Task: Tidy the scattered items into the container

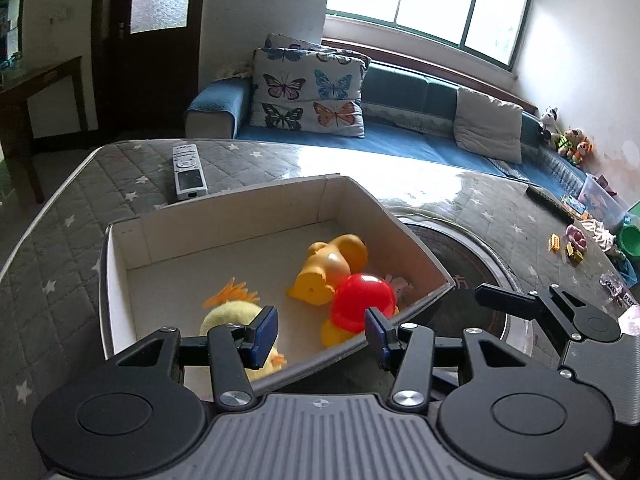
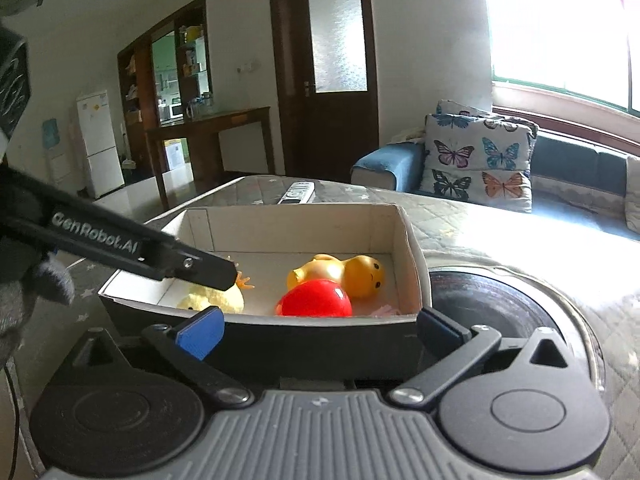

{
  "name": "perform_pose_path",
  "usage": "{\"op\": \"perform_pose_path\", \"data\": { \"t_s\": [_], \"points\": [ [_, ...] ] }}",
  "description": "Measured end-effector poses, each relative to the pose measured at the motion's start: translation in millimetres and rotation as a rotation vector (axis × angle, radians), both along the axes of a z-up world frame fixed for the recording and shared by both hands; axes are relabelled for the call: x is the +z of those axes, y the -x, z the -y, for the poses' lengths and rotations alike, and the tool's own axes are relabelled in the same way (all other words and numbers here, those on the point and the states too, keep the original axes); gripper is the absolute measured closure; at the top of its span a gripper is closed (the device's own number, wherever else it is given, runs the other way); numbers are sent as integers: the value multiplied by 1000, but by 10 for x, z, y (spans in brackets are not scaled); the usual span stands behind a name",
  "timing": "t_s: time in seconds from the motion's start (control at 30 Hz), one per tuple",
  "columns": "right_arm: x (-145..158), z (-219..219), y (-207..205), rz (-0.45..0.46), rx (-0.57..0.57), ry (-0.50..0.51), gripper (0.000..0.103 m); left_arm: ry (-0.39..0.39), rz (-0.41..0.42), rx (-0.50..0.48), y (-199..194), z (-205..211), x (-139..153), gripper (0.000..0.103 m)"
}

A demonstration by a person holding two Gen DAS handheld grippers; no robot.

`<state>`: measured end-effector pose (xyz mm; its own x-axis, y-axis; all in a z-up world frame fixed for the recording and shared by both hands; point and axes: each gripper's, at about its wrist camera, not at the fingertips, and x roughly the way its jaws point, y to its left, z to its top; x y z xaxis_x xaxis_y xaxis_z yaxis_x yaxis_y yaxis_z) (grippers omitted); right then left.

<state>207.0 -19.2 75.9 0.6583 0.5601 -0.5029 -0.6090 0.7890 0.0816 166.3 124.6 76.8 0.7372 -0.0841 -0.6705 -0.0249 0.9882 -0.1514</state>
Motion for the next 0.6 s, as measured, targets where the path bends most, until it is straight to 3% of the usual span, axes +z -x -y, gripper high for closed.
{"op": "perform_pose_path", "data": {
  "t_s": [0.6],
  "points": [
    [-172, 38, 256, -60, -51, -17, 0, -4, 31, 98, 410, 97, -219, 53]
  ]
}}
